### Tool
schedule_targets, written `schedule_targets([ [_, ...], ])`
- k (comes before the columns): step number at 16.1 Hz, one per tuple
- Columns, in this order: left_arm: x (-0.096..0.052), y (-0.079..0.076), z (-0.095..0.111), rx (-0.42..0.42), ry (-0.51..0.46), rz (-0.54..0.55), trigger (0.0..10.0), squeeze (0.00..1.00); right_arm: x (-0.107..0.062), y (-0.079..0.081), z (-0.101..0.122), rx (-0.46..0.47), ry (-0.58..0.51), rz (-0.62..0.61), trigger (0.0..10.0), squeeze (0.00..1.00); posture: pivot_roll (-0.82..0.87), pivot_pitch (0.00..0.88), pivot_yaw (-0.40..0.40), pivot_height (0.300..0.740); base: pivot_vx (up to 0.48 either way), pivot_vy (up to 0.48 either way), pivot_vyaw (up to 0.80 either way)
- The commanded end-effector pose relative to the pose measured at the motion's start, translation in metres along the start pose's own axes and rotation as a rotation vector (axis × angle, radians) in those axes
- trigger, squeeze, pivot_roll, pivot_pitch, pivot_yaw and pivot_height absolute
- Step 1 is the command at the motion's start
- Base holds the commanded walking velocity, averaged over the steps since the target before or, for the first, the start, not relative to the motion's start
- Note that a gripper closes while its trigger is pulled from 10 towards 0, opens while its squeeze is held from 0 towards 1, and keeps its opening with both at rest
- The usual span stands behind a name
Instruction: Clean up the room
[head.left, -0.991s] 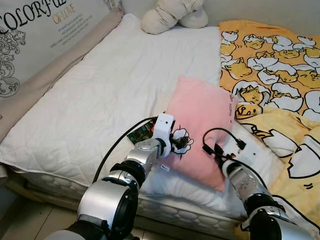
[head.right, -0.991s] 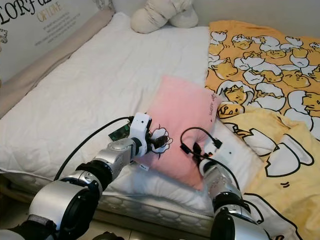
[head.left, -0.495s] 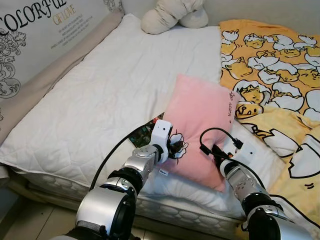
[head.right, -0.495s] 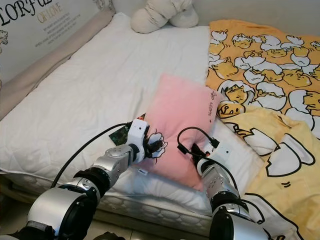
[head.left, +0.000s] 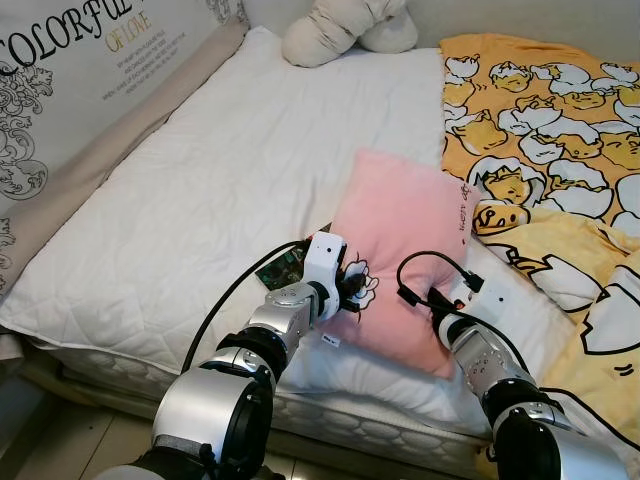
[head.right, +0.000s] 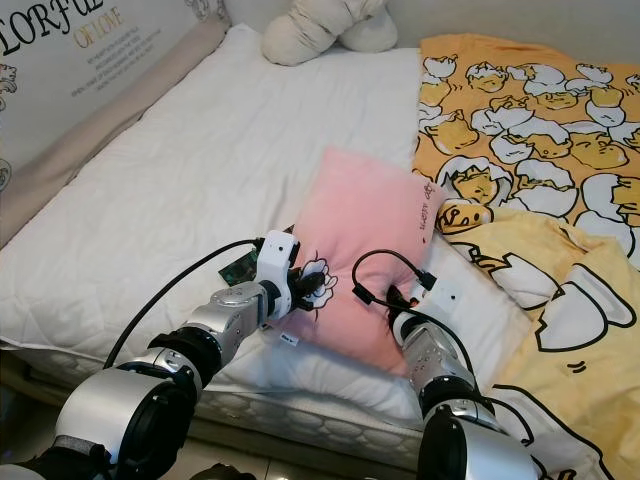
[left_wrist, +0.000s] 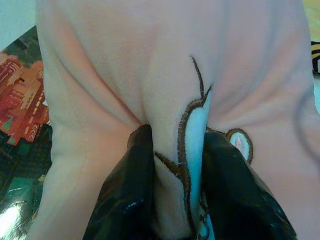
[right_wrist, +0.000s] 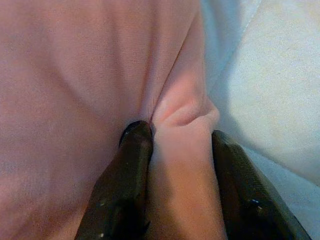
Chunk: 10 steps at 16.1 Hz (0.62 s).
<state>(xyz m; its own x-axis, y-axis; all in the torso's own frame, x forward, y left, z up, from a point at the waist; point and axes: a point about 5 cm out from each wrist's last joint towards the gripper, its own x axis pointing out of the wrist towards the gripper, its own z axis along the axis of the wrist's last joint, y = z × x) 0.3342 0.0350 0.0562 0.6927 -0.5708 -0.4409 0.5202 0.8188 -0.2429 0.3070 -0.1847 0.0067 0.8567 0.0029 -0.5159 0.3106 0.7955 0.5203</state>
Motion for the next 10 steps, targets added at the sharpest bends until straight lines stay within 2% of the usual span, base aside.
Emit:
schedule_targets([
  [1,0.0013,-0.005,-0.0038,0.045,0.037,-0.03,0.0,0.0,0.0011,0.0047,-0.0069,-0.011,0.034,-0.003,0.0,0.0,-0.04,0.0,0.066,0.74,0.0,0.0,0.0],
  [6,0.0005,-0.0051,-0.0108,0.06,0.061,-0.032,0.0,0.0,0.0003,0.0008,-0.0101,-0.002,0.044,-0.024,0.0,0.0,-0.03,0.0,0.065,0.74,0.0,0.0,0.0],
  [7,0.0007,-0.0048,-0.0086,0.06,0.052,-0.031,0.0,0.0,0.0006,0.0015,-0.0098,0.036,0.043,-0.027,0.0,0.0,-0.03,0.0,0.066,0.74,0.0,0.0,0.0],
  [10,0.0006,-0.0032,-0.0039,0.049,0.032,-0.029,0.0,0.0,0.001,0.0024,-0.0097,0.072,0.043,-0.023,0.0,0.0,-0.03,0.0,0.066,0.74,0.0,0.0,0.0],
])
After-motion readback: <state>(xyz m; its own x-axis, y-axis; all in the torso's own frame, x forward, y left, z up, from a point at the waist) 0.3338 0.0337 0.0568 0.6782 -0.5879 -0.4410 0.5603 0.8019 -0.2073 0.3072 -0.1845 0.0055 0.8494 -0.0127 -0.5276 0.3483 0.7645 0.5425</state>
